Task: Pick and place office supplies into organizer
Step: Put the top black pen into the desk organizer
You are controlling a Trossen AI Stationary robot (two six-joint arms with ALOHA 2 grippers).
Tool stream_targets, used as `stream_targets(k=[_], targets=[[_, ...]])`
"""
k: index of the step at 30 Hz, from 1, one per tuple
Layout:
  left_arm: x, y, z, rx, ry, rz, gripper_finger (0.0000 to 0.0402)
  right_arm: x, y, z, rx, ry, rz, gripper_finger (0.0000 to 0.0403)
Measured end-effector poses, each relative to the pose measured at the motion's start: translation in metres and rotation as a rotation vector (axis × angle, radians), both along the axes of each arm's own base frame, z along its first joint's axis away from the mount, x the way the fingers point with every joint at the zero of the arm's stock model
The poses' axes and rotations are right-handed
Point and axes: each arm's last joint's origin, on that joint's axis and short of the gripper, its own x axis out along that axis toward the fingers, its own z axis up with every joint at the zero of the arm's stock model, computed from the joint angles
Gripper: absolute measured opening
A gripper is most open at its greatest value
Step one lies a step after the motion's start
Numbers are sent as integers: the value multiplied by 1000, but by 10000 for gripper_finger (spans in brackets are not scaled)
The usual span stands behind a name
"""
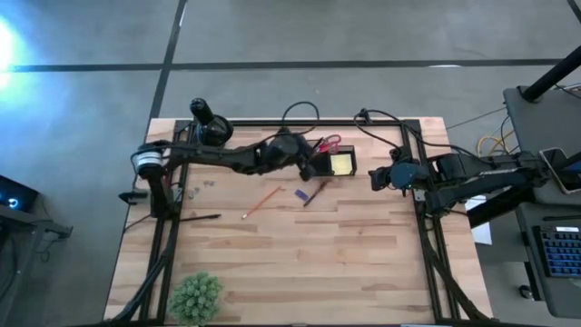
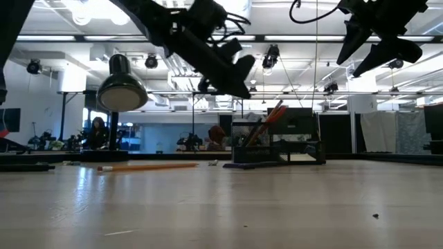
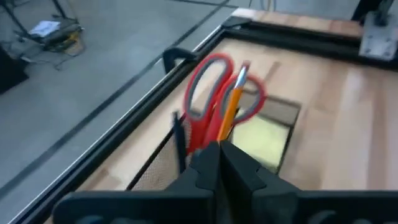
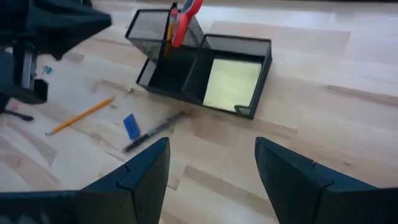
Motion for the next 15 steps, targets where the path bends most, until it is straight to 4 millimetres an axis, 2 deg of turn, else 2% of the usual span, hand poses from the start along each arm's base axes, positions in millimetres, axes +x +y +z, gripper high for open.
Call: stream_targets(k=[4, 7, 11, 15], targets=[[3, -8, 10, -42, 41, -74, 1, -1, 2, -1, 64, 19, 55, 226], [-9, -26, 14, -101, 127, -167, 1, 6, 8, -4, 195, 44, 206, 226], [-31, -58, 21, -176, 206, -245, 1, 27, 16, -17, 256, 143, 359, 226], [-35, -80, 9, -189, 260, -303, 29, 55, 18, -35, 162, 271, 505, 226]])
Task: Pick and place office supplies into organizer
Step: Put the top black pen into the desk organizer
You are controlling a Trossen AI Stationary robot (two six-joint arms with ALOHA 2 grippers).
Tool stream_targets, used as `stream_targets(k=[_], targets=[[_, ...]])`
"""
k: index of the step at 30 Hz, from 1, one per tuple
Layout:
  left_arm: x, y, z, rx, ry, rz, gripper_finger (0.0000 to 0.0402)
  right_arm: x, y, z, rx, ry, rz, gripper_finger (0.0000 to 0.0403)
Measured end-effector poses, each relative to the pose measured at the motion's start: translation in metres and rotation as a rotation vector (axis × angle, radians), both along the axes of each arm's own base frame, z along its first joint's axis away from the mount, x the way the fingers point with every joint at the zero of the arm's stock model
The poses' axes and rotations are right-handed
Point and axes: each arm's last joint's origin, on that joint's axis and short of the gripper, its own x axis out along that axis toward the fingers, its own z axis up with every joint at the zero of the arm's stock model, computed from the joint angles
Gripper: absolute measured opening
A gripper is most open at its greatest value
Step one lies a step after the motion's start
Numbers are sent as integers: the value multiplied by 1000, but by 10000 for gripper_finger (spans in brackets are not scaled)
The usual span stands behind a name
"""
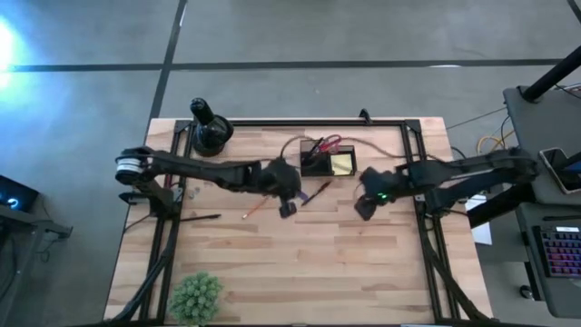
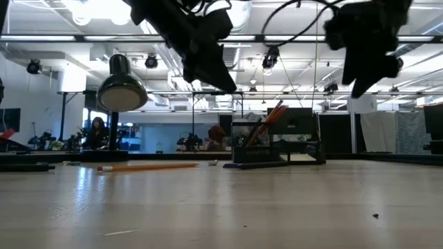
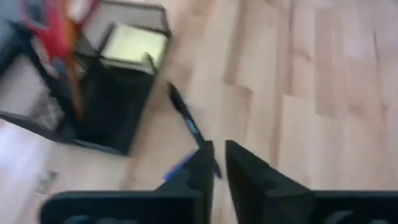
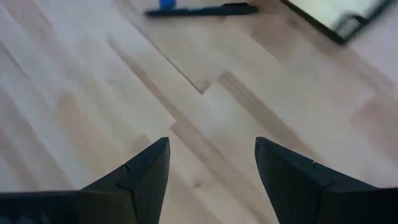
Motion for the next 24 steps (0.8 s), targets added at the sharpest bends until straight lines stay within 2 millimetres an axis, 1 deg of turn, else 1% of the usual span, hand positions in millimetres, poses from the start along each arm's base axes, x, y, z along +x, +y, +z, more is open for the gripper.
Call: stream_targets(k=[3, 6, 8, 10, 13, 16, 19, 21, 24], targets=[[0, -8, -9, -56, 43, 30, 76, 24, 3, -4, -110, 62, 231, 233], [-5, -16, -16, -106, 103, 70, 127, 50, 5, -5, -245, 132, 507, 245], [-11, -24, -19, -129, 150, 81, 153, 68, 7, -7, -344, 177, 682, 253], [-18, -34, -21, -149, 194, 100, 170, 86, 6, -9, -429, 214, 823, 259], [-31, -52, -23, -112, 227, 153, 177, 111, 3, -19, -510, 277, 978, 262], [-46, -75, -23, -52, 179, 230, 178, 131, -5, -34, -503, 324, 1057, 259], [-69, -91, -23, -64, 110, 322, 178, 143, -16, -46, -450, 339, 1074, 253], [-86, -98, -27, -86, 69, 385, 178, 148, -23, -50, -426, 337, 1074, 248], [-110, -103, -32, -135, 24, 426, 178, 154, -33, -56, -428, 320, 1076, 242]])
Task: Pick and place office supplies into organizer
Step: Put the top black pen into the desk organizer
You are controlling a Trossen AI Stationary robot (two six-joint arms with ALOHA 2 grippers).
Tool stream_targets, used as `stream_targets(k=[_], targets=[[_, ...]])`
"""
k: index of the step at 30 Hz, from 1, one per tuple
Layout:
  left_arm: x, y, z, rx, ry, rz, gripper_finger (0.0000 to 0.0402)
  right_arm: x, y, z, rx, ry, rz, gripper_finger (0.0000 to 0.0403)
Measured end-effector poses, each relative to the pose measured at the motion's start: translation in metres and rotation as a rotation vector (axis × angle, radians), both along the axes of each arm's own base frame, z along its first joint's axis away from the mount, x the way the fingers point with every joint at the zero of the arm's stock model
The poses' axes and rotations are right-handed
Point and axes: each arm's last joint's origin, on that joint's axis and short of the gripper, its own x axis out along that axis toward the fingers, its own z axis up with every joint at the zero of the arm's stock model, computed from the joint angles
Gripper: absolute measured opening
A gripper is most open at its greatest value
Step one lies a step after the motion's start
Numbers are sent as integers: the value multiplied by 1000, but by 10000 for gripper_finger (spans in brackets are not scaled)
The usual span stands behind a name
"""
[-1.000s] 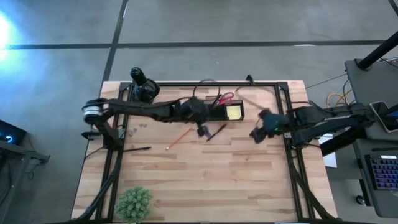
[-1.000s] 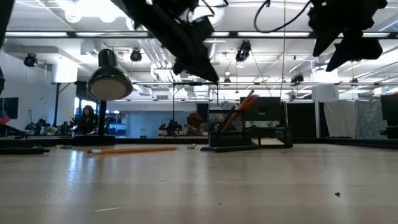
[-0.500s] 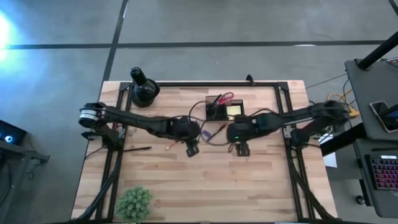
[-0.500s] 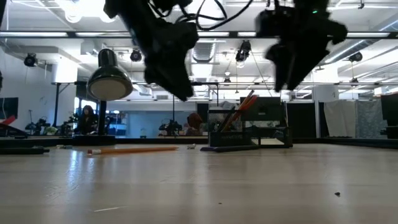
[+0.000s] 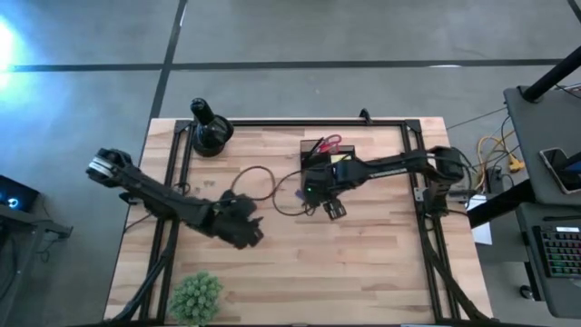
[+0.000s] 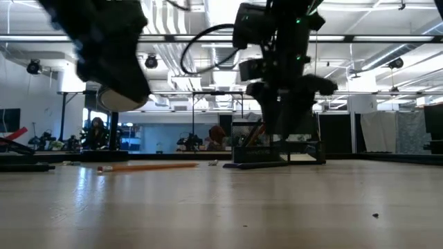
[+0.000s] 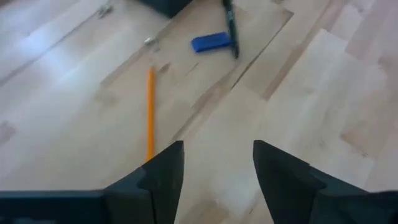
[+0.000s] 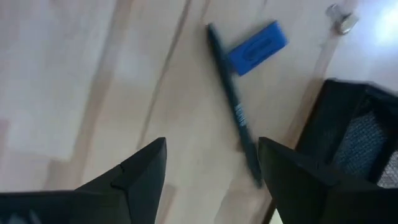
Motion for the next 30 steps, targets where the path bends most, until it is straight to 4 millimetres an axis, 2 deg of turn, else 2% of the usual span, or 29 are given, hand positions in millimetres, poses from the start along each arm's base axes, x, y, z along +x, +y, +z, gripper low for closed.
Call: stream_targets(k=[5, 9, 18, 24, 30], targets=[[-30, 1, -2, -29, -76, 38, 178, 5, -12, -15, 7, 23, 18, 233], [-42, 5, 2, -16, -118, 42, 178, 9, -16, -29, 16, 46, 18, 229], [-56, 13, 7, -13, -170, 55, 178, 24, -24, -48, 21, 84, 28, 210], [-57, 13, 8, -13, -173, 52, 178, 25, -39, -52, 50, 89, 4, 160], [-57, 13, 7, 1, -164, 39, 178, 24, -41, -63, 100, 132, 6, 97]])
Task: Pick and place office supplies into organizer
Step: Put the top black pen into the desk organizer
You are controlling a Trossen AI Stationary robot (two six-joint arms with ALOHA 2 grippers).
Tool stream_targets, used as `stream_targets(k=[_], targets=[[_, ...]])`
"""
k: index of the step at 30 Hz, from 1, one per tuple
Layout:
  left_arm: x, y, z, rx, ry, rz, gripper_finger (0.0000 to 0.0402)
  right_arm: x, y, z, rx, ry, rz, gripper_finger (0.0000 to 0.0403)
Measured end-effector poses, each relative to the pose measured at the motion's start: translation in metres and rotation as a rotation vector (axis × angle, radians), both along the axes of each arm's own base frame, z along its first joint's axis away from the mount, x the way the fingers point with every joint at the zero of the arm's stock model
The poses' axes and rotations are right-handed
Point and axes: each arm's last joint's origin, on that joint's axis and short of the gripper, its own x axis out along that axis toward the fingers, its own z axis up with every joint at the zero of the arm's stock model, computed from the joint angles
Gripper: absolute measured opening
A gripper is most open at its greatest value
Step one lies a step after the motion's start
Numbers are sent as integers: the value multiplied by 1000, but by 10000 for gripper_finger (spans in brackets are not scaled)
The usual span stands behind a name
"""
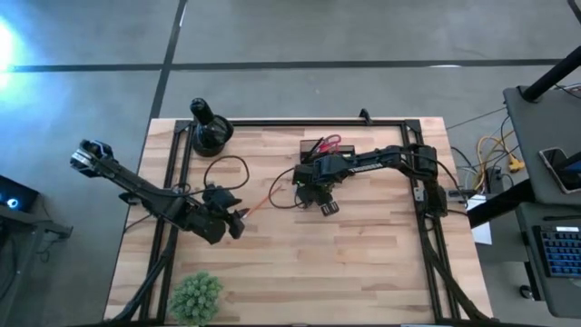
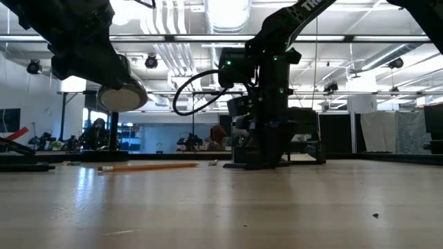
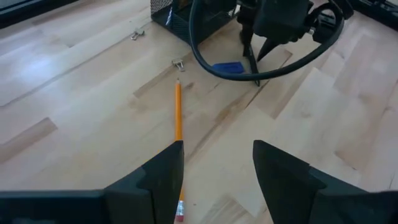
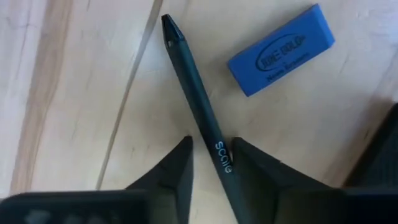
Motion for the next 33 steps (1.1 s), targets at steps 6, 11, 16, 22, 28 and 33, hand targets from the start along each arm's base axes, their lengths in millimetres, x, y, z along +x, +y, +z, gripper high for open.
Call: stream_targets(k=[6, 11, 16, 22, 28, 33], targets=[[0, 0, 0, 7, 8, -4, 178, 0, 0, -5, -2, 18, 29, 39], [-1, 1, -1, 23, 16, 3, 178, -3, 5, 6, -104, 26, 31, 18], [-1, 1, -1, 66, 28, -12, 178, -20, 14, 27, -219, 118, -12, 15], [-1, 2, 0, 92, 16, 7, 178, -43, 45, 81, -365, 142, 40, 14], [-1, 4, 1, 129, -4, 41, 178, -58, 54, 117, -641, 221, 237, 13], [-1, 5, 2, 173, -35, 84, 178, -50, 16, 115, -830, 301, 247, 13]])
